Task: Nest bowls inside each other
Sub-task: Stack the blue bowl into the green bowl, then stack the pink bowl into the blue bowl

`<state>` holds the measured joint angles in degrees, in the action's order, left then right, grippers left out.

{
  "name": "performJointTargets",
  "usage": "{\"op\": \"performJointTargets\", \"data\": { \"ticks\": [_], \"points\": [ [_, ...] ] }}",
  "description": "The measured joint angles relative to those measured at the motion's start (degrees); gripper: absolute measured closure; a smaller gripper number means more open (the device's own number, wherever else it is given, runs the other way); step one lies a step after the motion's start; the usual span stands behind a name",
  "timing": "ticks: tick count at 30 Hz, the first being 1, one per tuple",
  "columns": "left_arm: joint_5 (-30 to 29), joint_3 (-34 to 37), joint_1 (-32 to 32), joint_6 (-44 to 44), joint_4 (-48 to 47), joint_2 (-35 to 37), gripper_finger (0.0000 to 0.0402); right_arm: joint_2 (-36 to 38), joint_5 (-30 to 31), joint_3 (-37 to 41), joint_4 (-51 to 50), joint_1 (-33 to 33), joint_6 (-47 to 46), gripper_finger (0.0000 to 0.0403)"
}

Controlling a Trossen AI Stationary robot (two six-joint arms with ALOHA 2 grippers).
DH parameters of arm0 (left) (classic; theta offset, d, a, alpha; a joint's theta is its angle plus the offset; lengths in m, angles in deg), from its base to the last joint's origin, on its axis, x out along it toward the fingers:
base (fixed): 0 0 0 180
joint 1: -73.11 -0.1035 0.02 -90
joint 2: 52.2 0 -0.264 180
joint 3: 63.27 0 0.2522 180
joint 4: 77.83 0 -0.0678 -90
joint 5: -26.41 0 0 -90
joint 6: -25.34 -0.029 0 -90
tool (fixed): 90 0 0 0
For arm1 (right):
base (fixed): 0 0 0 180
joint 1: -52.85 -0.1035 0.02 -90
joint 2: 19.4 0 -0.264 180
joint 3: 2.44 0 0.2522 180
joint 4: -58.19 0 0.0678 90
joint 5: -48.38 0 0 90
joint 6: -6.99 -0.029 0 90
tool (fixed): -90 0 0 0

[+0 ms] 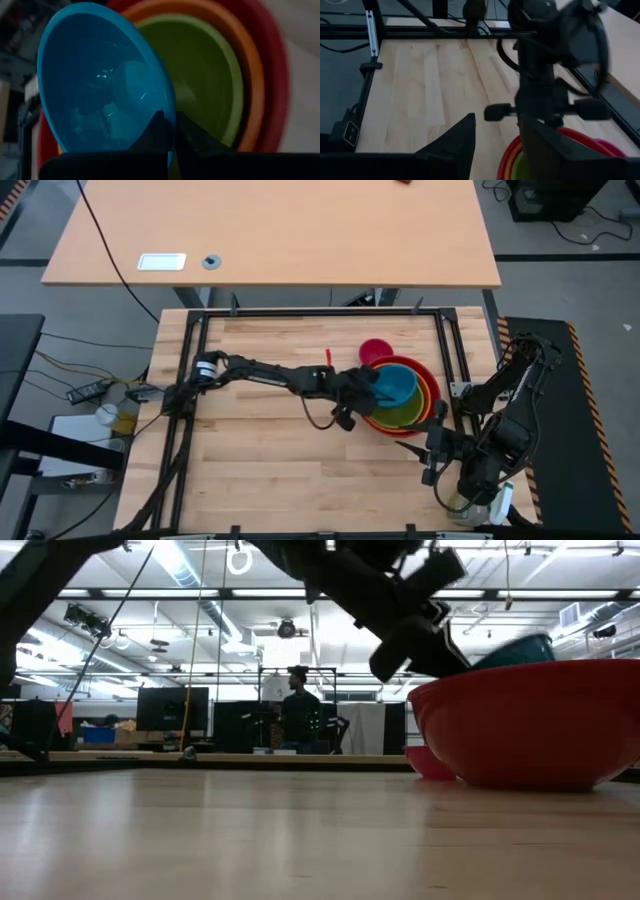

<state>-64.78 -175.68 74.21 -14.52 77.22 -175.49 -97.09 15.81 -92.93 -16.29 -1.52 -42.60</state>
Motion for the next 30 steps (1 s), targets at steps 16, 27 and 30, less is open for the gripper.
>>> {"op": "performJointTargets", "data": {
  "ticks": [16, 27, 30],
  "points": [
    [-3.53, -8.02, 2.79, 1.74, -7.15, -3.85, 0.0235, 0.00, -1.71, 0.00, 2.85, 0.29, 1.51, 0.0244],
    [-17.18, -4.83, 7.13, 4.49, -24.06, 3.62, 0.0224, 0.00, -6.81, 0.00, 1.82, 7.85, 3.60, 0.0250],
    [-17.20, 1.70, 7.15, 6.71, -22.84, 7.58, 0.0235, 0.01, -8.87, 0.00, 1.77, 10.17, 4.69, 0.0250]
  ]
}}
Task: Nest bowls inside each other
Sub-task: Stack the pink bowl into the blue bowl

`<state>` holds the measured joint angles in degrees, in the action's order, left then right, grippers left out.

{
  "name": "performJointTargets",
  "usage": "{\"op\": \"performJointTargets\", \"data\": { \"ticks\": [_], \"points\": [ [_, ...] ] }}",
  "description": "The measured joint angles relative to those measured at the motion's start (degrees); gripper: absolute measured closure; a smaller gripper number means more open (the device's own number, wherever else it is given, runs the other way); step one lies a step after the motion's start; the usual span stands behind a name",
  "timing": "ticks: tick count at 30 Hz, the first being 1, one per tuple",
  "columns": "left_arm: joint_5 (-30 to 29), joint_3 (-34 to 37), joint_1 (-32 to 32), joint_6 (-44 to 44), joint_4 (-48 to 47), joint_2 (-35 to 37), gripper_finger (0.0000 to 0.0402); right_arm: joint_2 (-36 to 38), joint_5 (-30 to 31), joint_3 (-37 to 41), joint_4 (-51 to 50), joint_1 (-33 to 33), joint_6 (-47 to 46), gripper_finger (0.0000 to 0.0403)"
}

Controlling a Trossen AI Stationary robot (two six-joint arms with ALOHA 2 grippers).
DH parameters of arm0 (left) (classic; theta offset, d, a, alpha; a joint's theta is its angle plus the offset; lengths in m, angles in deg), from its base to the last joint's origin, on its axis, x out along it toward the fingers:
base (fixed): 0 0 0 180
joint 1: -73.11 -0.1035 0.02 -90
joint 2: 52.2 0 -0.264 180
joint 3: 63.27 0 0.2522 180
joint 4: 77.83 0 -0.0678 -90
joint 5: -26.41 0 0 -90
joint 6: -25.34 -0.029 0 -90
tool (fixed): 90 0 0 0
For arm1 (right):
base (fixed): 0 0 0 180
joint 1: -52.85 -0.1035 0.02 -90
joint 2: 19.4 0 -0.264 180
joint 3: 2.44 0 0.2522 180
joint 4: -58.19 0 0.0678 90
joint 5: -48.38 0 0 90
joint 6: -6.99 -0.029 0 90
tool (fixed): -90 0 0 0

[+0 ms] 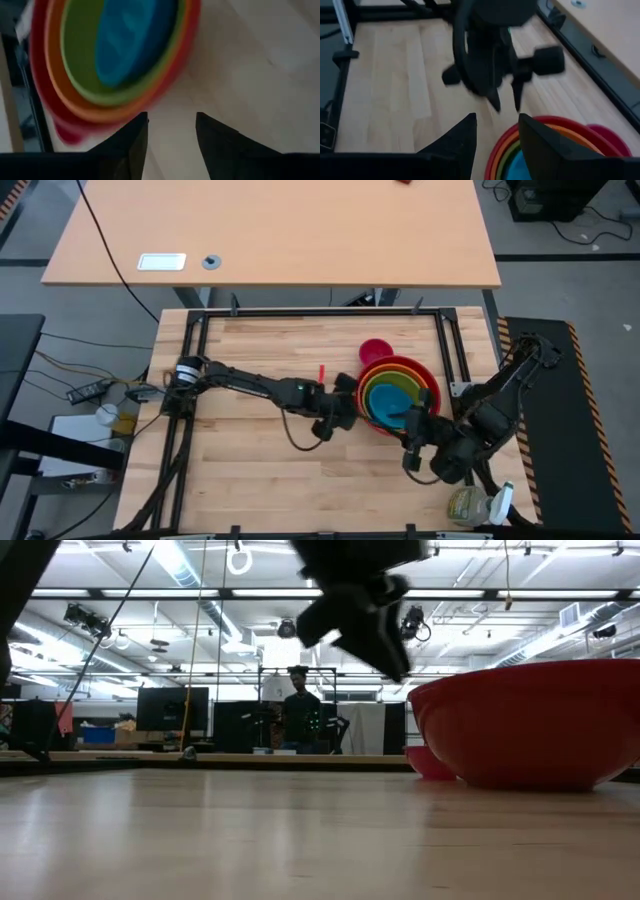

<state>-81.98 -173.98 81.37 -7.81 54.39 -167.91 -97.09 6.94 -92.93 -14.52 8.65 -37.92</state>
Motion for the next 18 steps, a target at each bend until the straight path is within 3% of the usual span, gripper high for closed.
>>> {"op": "performJointTargets", "data": {
  "ticks": [8, 14, 18],
  "points": [
    [-0.05, 26.23, 0.93, 8.40, 17.02, 17.87, 0.0246, 0.02, -7.40, 0.00, -4.45, 4.39, -0.68, 0.0250],
    [-0.02, 39.82, 3.23, 17.62, 27.76, 31.16, 0.0246, -1.17, -14.10, 1.38, -6.12, 12.29, -0.47, 0.0250],
    [-0.04, 46.95, 5.20, 21.84, 33.95, 37.74, 0.0247, -4.36, -20.47, 4.24, -1.68, 17.76, 3.35, 0.0250]
  ]
}}
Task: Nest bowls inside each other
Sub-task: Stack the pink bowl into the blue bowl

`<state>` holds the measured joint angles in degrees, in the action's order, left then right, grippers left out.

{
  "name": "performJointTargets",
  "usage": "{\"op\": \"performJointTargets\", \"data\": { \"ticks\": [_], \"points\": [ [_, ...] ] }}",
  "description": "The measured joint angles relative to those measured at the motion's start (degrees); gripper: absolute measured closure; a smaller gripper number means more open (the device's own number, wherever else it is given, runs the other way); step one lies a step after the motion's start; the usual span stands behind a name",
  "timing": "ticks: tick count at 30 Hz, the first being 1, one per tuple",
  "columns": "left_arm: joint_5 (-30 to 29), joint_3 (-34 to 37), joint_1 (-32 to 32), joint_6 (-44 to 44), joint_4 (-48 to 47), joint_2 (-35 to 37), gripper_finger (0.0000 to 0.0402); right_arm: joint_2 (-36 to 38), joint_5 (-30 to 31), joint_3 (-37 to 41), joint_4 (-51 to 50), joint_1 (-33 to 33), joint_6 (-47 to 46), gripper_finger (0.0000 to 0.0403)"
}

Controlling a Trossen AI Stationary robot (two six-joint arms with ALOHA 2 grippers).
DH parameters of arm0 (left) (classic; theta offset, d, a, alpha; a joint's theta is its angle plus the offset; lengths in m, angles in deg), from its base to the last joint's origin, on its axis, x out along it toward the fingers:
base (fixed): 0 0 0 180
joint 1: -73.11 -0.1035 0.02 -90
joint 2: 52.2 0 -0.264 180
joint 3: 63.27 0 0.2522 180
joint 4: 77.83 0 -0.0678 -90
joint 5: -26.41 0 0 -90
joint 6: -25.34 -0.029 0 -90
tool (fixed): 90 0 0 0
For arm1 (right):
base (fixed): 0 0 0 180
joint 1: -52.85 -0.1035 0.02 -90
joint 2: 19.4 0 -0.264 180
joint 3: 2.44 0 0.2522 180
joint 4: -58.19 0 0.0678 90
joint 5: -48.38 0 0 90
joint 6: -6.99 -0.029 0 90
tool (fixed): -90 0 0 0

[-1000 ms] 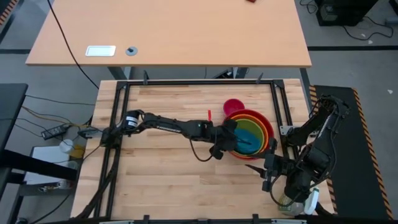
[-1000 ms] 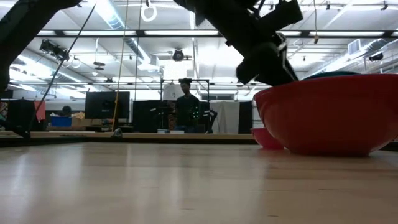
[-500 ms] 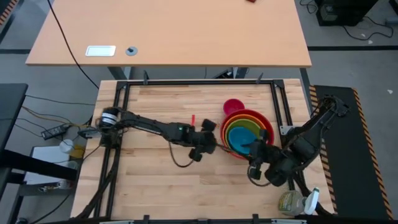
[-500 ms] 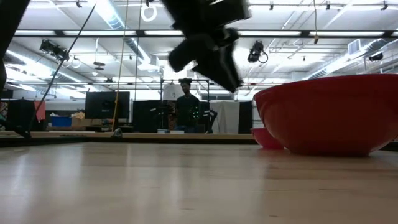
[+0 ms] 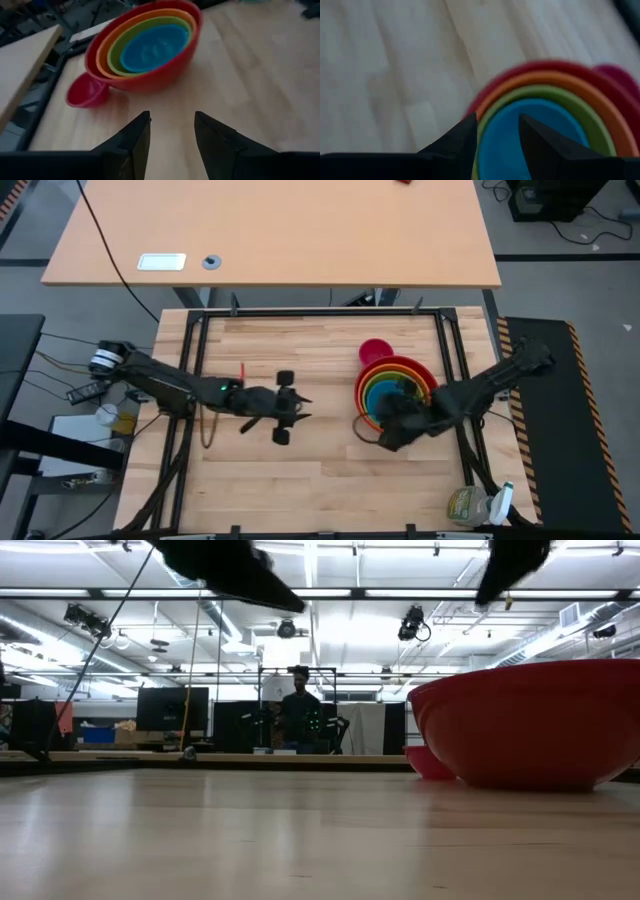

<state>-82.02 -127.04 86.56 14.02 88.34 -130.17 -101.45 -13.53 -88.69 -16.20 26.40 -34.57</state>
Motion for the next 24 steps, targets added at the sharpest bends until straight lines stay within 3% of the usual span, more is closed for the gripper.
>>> {"op": "performJointTargets", "data": {
  "ticks": [8, 16, 21, 24],
  "points": [
    [0.02, 8.85, 3.78, 7.91, 7.58, 6.62, 0.0247, -5.99, -3.98, 1.97, -5.30, 7.64, 2.05, 0.0250],
    [0.04, 9.25, 4.59, 10.42, 7.32, 6.41, 0.0247, -2.39, -4.12, 2.97, 0.35, 19.73, 13.85, 0.0256],
    [1.80, 9.54, 5.26, 2.93, 4.76, 6.41, 0.0247, -2.02, -11.83, 2.95, 7.70, 32.45, 25.94, 0.0260],
    [5.56, 14.16, 5.32, -3.16, 12.08, 6.41, 0.0247, -4.07, -16.83, 1.94, 10.13, 41.19, 31.74, 0.0260]
  ]
}}
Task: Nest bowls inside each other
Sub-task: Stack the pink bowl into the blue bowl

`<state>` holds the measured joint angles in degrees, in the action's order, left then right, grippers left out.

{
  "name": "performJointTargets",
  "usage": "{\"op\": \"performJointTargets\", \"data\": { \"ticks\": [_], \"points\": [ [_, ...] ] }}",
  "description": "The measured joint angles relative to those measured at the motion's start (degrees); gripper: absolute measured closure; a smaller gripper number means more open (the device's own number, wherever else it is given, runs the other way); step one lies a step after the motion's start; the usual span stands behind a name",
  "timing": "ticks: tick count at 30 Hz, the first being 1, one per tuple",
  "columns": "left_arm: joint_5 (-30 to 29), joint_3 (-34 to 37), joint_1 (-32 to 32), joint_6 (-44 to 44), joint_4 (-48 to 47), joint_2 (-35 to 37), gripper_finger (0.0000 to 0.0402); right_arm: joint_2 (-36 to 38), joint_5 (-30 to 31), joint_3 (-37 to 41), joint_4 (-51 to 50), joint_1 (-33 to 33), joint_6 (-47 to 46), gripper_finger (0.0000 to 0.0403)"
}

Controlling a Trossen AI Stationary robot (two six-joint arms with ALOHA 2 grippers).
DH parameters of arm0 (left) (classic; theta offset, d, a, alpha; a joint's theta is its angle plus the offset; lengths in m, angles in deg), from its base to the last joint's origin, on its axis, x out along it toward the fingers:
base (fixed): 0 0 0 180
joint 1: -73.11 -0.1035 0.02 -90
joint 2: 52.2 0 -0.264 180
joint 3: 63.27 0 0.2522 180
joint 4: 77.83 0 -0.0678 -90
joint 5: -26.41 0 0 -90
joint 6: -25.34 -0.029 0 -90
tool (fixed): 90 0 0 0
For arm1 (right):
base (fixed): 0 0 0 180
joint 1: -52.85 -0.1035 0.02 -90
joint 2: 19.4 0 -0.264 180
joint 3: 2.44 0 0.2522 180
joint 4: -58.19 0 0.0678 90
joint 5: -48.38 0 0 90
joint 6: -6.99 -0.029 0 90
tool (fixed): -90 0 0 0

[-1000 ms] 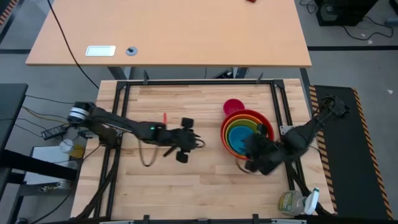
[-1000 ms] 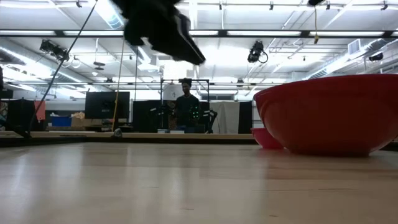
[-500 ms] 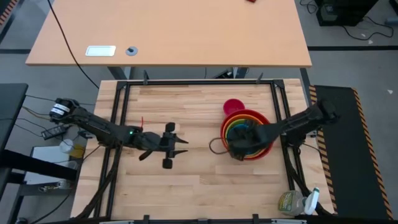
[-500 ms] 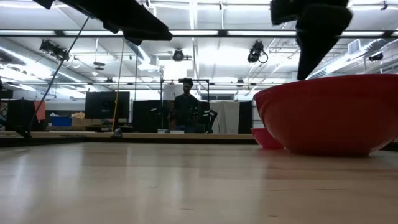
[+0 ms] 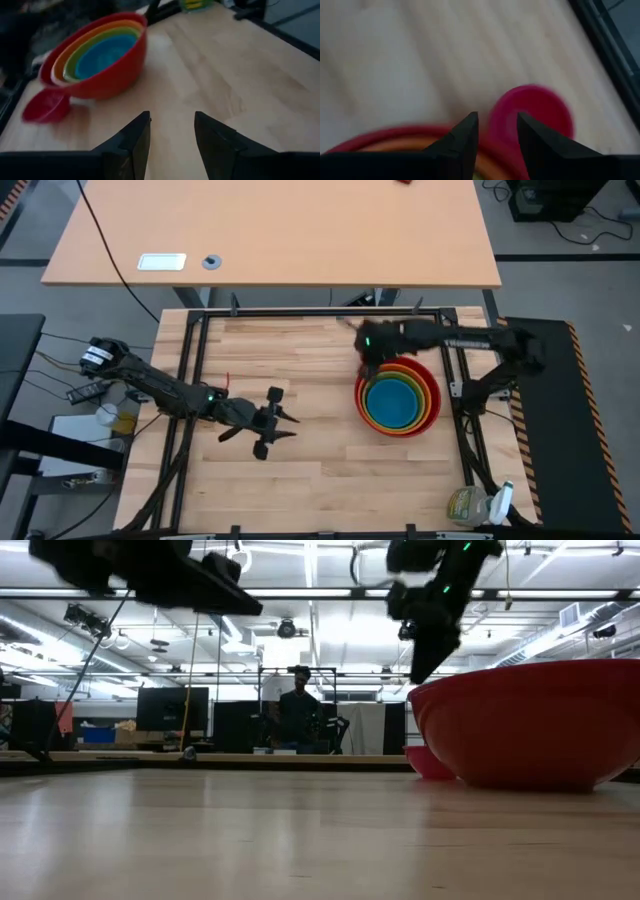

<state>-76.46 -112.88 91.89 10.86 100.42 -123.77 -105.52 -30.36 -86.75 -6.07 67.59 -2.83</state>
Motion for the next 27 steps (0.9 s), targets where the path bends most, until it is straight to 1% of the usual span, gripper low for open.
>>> {"op": "performJointTargets", "data": {
  "ticks": [2, 4, 7, 11, 13, 16, 19, 21, 23, 27],
  "points": [
    [0.60, 4.12, -0.87, -2.30, 6.66, -0.04, 0.0247, -2.06, -2.24, -1.14, 0.89, 4.81, 3.71, 0.0260],
    [0.53, 7.49, -1.99, -2.72, 11.08, -0.04, 0.0247, -4.11, -4.34, -2.15, 0.98, 8.83, 6.90, 0.0260],
    [0.59, 11.12, -3.74, -0.77, 11.44, 0.27, 0.0247, -7.48, -8.22, -3.57, 1.19, 13.37, 10.55, 0.0251],
    [0.58, 14.37, -5.38, 1.37, 11.90, 0.92, 0.0247, -12.71, -9.28, -6.30, 0.80, 17.11, 13.96, 0.0224],
    [0.58, 15.26, -6.29, 1.69, 11.37, 0.92, 0.0246, -16.11, -9.28, -8.91, -0.81, 18.29, 15.60, 0.0205],
    [0.56, 15.62, -7.58, 1.90, 11.67, 0.92, 0.0246, -21.36, -8.95, -14.56, -7.29, 19.31, 18.90, 0.0179],
    [0.53, 15.68, -8.53, 1.97, 11.26, 0.92, 0.0246, -25.95, -6.21, -20.19, -15.04, 19.57, 22.68, 0.0161],
    [0.55, 15.68, -9.00, 1.97, 11.38, 0.92, 0.0246, -28.61, -4.89, -22.98, -19.31, 19.58, 24.57, 0.0155],
    [0.56, 15.68, -9.50, 2.19, 11.28, 0.92, 0.0246, -30.78, -5.39, -24.90, -21.84, 19.60, 25.88, 0.0154],
    [0.55, 15.68, -10.19, 2.80, 11.28, 0.92, 0.0246, -33.90, -6.25, -25.44, -22.24, 19.65, 28.43, 0.0164]
  ]
}}
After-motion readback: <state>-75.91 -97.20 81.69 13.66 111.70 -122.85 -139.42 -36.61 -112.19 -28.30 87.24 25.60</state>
